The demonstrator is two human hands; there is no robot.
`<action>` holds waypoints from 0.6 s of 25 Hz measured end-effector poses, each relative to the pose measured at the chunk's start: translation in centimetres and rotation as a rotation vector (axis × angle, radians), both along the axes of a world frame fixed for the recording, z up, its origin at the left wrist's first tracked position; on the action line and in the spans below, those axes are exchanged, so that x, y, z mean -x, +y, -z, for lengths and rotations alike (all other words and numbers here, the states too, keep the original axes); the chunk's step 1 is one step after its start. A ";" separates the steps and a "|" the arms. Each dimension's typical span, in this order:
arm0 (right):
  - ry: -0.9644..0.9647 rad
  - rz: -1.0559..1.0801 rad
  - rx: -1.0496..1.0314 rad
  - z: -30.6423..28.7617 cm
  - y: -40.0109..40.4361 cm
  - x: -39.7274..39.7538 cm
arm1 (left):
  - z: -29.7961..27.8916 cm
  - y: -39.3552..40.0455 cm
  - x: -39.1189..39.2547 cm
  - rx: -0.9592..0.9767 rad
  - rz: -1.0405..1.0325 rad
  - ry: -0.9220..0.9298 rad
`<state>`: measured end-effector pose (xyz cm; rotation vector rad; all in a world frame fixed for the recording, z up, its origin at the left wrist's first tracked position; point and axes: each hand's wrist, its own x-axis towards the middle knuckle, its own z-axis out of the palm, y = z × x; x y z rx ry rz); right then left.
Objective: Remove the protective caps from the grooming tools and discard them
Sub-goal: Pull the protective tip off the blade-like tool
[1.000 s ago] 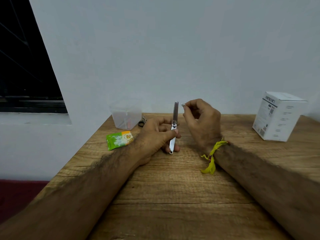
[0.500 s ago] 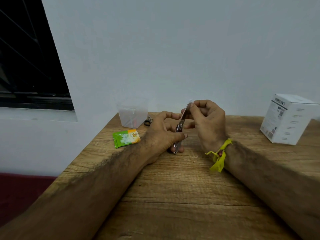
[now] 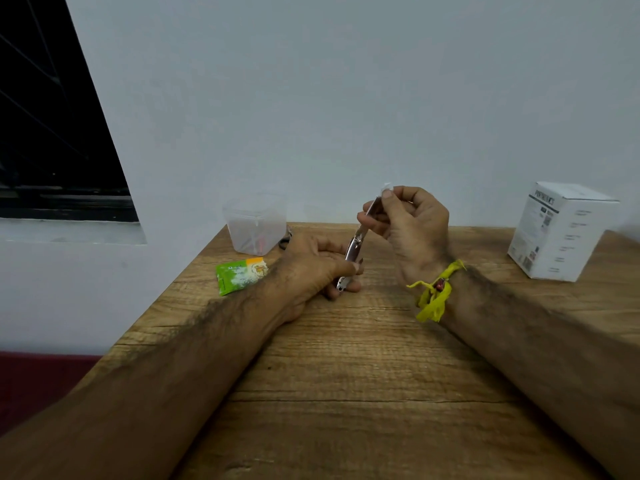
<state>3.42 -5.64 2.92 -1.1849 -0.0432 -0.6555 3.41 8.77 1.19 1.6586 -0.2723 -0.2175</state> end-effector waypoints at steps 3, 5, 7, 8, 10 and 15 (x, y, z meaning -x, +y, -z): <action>-0.042 0.025 0.084 -0.4 0.6 0.3 | -0.1 -0.2 0.2 0.010 -0.031 -0.010; -0.069 0.044 0.112 -0.8 0.8 0.4 | -0.2 -0.3 0.3 -0.009 -0.026 -0.033; -0.091 0.054 0.118 -1.1 0.7 0.4 | -0.2 -0.3 0.3 -0.062 -0.001 -0.078; -0.100 0.058 0.118 -1.3 0.6 0.4 | -0.1 -0.3 0.4 -0.097 0.014 -0.103; -0.117 0.069 0.115 -1.8 0.2 0.2 | -0.2 -0.3 0.4 -0.136 0.038 -0.137; -0.150 0.078 0.081 -2.9 -1.0 -0.2 | -0.6 0.1 0.7 -0.158 0.124 -0.147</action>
